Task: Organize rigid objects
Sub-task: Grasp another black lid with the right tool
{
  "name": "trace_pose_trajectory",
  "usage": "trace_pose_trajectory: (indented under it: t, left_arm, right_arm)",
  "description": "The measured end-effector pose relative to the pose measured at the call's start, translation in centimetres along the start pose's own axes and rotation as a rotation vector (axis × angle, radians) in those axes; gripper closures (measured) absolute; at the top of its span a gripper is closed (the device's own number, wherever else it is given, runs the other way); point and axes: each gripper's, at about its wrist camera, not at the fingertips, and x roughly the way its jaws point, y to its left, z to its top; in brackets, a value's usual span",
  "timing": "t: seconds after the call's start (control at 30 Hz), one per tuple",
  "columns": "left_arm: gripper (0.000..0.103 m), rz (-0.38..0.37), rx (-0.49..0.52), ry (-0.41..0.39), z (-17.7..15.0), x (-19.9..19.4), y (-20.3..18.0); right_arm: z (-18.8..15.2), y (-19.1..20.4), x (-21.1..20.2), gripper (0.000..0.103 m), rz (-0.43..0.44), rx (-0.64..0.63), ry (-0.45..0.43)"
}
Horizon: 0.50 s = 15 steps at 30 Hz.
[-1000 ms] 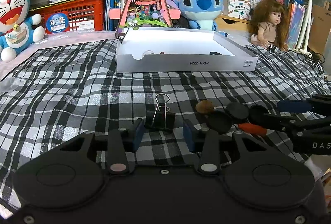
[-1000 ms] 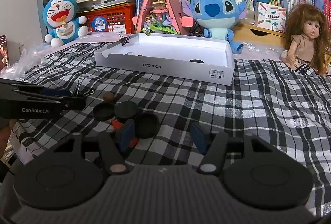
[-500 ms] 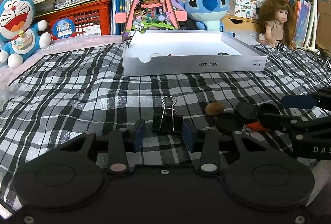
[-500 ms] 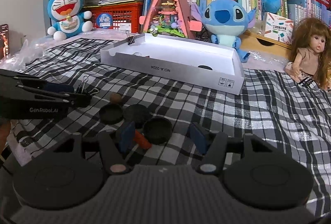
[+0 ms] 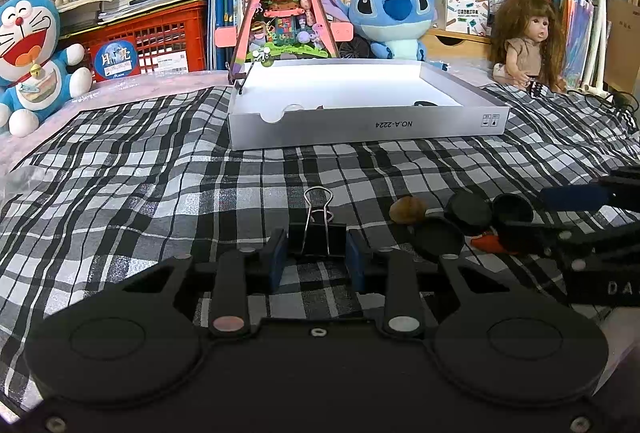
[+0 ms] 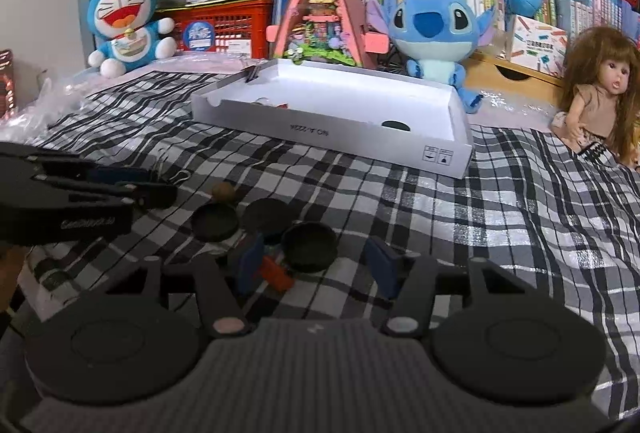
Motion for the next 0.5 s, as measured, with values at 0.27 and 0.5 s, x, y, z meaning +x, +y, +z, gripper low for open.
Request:
trace_pose_trajectory:
  t: [0.27,0.5]
  left_arm:
    - [0.073,0.0,0.0,-0.001,-0.06,-0.01,-0.03]
    - [0.074,-0.002,-0.009,0.003,0.22,-0.12,-0.04]
  right_arm:
    - [-0.4,0.38,0.46,0.036,0.01,-0.006,0.021]
    - [-0.45,0.3,0.29,0.068,0.016,0.011,0.008]
